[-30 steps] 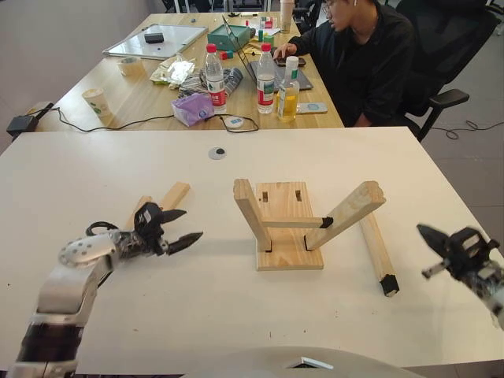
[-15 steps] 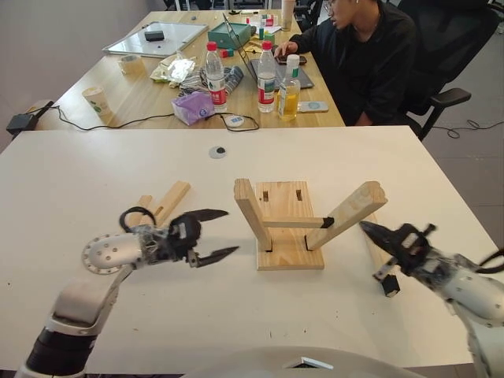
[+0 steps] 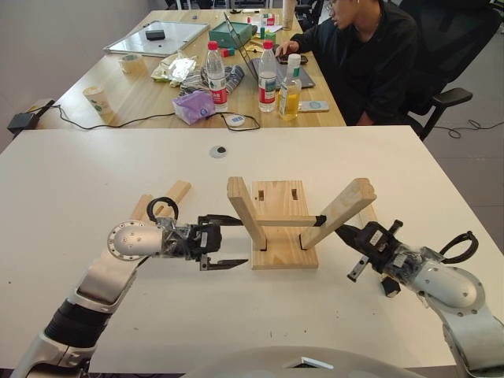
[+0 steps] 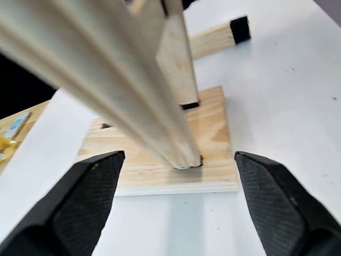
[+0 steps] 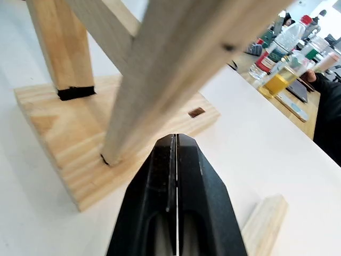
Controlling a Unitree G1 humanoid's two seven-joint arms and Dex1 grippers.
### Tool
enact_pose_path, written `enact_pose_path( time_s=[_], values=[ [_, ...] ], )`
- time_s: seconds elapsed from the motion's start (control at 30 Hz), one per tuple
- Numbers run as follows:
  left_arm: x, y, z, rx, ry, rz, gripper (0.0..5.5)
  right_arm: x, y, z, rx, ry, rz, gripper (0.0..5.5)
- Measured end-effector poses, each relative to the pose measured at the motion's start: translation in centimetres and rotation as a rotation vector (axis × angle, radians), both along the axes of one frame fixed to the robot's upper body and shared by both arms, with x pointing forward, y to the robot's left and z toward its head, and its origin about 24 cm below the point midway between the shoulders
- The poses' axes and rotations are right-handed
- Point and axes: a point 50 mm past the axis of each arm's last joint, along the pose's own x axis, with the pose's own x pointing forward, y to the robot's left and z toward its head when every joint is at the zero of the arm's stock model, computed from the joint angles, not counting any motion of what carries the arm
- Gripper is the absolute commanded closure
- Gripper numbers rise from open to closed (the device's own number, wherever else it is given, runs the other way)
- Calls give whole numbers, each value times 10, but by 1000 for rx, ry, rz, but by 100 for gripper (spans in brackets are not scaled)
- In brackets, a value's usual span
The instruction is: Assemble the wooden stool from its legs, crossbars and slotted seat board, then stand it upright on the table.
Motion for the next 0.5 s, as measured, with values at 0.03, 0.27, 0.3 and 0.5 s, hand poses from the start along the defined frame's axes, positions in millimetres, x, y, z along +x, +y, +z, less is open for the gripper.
enact_pose_path(
  time_s=[0.03, 0.27, 0.3, 0.5],
  values=[
    [5, 2, 8, -31, -13, 22, 169, 2, -6, 1, 3, -6, -25, 550],
    [57, 34, 93, -424, -13, 231, 169, 38, -41, 71, 227, -222, -124, 550],
    [58, 36, 111, -476, -20, 209, 169, 41, -39, 91, 320, -270, -88, 550],
    [22, 16, 198, -654, 53, -135, 169, 27, 4, 182, 526, -400, 328, 550]
  ],
)
